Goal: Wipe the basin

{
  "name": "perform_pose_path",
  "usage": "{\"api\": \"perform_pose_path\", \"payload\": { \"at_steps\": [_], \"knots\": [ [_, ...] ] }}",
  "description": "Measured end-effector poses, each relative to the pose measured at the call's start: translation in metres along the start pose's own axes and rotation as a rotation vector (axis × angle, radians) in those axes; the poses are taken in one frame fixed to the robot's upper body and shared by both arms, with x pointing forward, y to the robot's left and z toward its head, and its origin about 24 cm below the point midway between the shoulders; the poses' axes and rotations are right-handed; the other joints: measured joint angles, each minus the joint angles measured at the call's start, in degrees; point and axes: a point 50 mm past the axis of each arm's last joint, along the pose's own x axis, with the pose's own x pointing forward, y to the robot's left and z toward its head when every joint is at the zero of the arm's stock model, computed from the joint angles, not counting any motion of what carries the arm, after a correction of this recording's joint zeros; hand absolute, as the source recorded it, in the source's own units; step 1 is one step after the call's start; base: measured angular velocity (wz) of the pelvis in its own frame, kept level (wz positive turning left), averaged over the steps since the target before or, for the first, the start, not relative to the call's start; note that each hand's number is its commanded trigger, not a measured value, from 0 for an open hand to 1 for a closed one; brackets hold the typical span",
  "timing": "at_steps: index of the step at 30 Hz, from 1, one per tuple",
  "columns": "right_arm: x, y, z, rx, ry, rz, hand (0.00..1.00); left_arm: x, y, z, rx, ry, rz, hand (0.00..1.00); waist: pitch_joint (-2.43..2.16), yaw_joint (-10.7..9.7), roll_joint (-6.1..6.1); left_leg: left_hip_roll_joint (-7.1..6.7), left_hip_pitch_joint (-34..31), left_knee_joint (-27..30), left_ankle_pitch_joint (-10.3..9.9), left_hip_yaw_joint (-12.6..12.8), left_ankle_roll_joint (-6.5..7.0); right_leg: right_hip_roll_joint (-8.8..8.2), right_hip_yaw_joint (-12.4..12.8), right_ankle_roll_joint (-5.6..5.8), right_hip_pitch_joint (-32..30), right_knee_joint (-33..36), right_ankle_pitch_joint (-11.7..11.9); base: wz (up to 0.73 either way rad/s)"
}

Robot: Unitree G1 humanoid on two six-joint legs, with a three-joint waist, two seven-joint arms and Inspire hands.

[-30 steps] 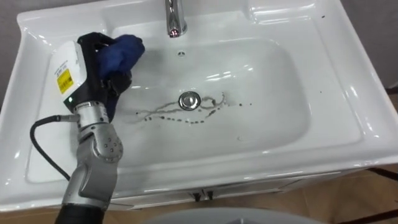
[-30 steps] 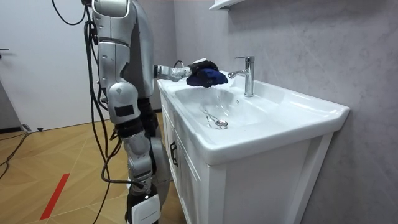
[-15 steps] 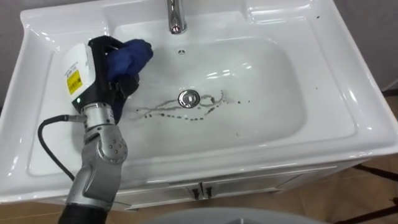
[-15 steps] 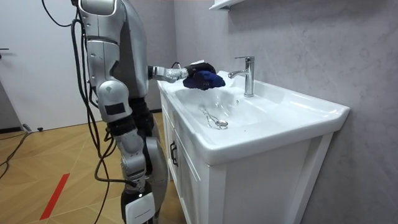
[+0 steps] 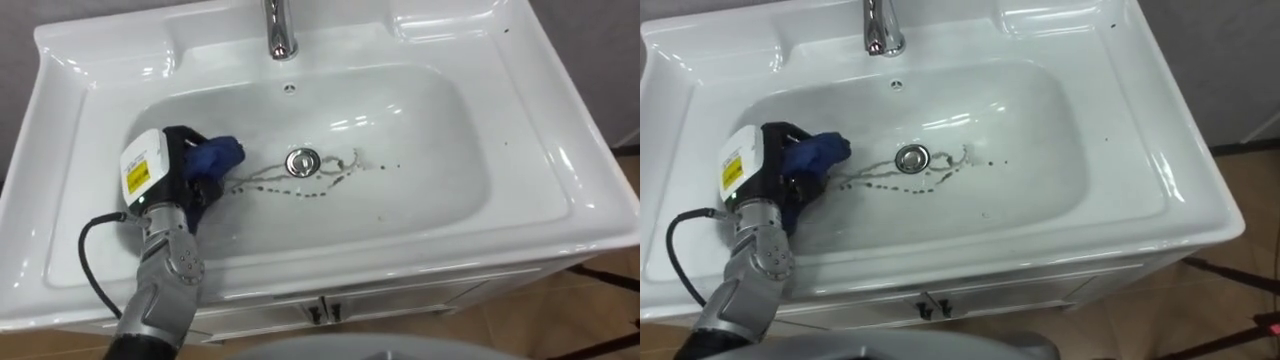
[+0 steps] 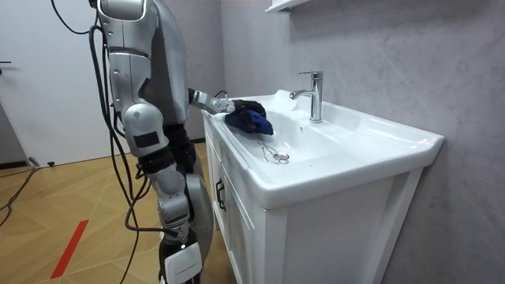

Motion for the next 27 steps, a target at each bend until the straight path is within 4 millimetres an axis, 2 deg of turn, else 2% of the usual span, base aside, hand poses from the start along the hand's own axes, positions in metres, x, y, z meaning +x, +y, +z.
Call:
{"api": "perform_pose_path", "payload": {
  "at_steps": [9, 14, 27],
  "knots": [
    [0.000, 0.000, 0.000, 0.000, 0.007, -0.016, 0.00, -0.003, -0.012, -0.010, -0.053, 0.067, -0.071, 1.00, -0.06, -1.31, 0.47, 0.05, 0.73, -0.06, 0.00, 0.20, 0.00, 0.08, 0.29, -0.01, 0.39, 0.19, 0.01, -0.03],
    [-0.001, -0.001, 0.004, 0.001, -0.002, -0.026, 0.00, -0.005, -0.016, -0.013, -0.056, 0.088, -0.089, 1.00, 0.22, -1.71, 0.72, 0.05, 1.23, -0.20, -0.02, 1.07, 0.03, 0.12, 0.91, 0.00, 0.33, 0.16, 0.00, -0.05],
    [-0.001, -0.003, 0.006, 0.009, -0.012, -0.036, 0.00, -0.003, -0.026, -0.022, -0.111, 0.150, -0.170, 1.00, 0.36, -2.09, 0.67, 0.08, 1.53, -0.59, -0.02, 1.63, 0.03, 0.32, 2.04, 0.01, 0.17, 0.29, -0.01, -0.04]
  ]
}}
